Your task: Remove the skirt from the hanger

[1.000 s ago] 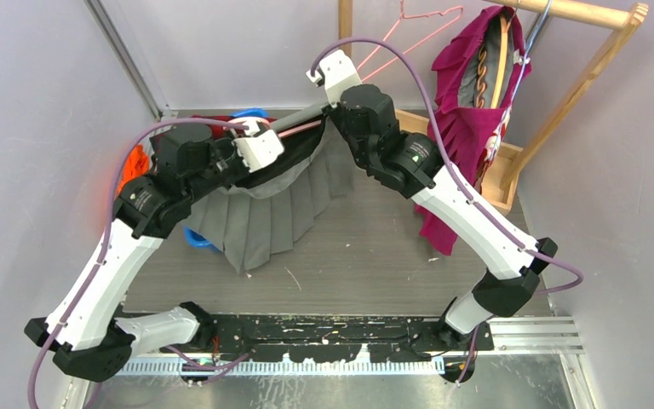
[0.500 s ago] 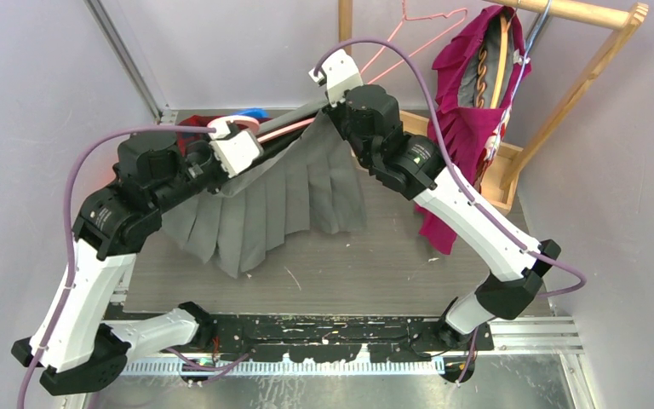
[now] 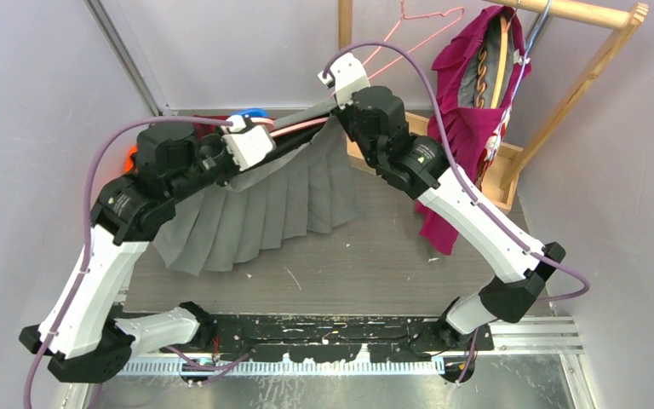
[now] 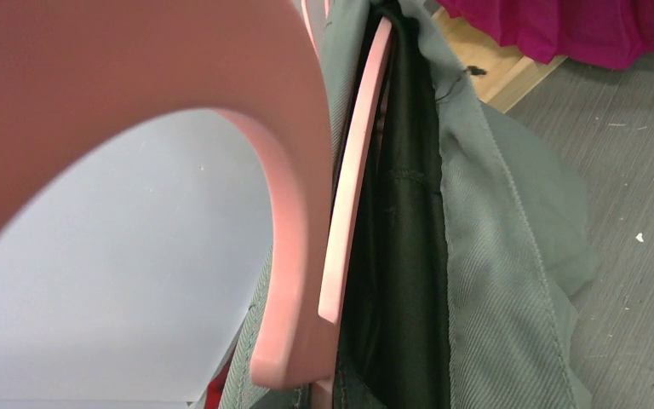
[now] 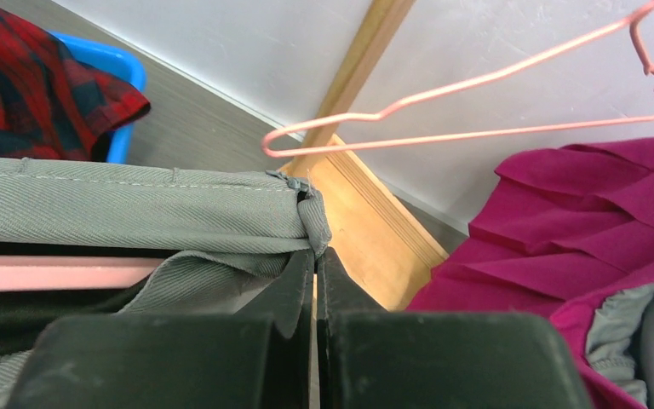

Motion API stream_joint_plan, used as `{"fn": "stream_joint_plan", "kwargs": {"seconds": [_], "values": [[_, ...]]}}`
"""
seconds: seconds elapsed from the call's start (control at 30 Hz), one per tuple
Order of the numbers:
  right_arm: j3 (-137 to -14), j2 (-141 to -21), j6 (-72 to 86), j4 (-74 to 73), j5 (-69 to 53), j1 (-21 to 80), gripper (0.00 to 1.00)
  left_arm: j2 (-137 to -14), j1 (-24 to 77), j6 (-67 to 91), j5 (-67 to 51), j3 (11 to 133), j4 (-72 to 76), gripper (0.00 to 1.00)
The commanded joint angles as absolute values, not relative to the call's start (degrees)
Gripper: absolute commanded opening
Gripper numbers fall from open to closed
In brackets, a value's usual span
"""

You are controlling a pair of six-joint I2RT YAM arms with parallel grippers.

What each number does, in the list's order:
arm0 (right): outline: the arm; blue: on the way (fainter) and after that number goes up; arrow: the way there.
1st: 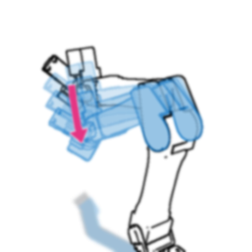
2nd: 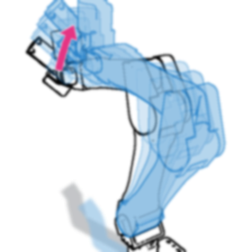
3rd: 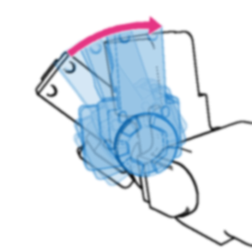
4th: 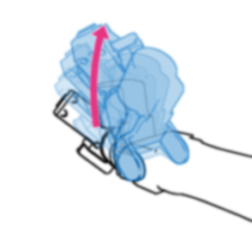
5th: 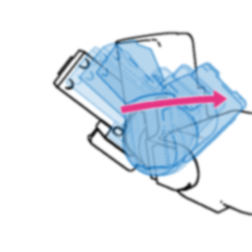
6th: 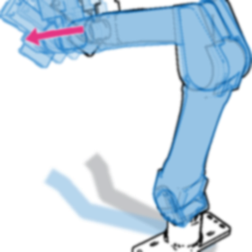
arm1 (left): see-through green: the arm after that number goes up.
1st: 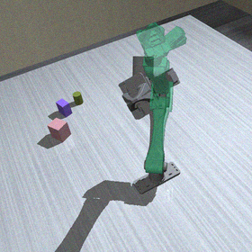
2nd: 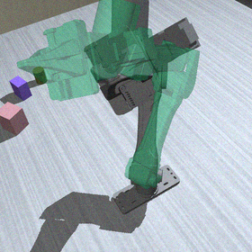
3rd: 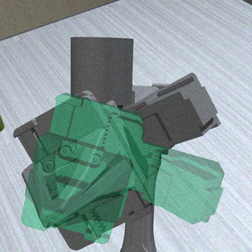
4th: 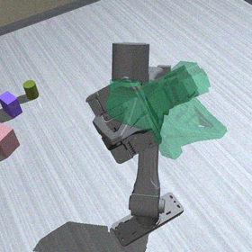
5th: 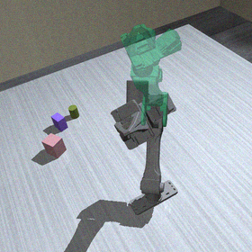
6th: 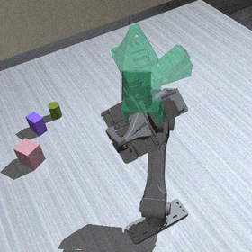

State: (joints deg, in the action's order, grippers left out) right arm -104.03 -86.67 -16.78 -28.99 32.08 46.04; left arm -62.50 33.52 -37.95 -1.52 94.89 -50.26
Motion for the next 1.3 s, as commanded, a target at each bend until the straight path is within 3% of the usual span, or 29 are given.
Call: {"fn": "stream_joint_plan", "kwargs": {"seconds": [0.0,0.4,1.27], "values": [[-102.7,-80.7,-19.4,-30.3,44.9,39.2,0.01,-62.3,32.0,-38.5,7.2,96.7,-46.1,0.00],[-96.3,-77.6,-19.4,-28.1,42.7,36.5,0.01,-67.2,31.7,-36.6,3.7,100.2,-44.3,0.00],[-89.4,-85.1,-8.3,-22.1,30.8,33.1,0.01,-65.7,31.7,-34.0,0.4,99.7,-43.0,0.00]]}}
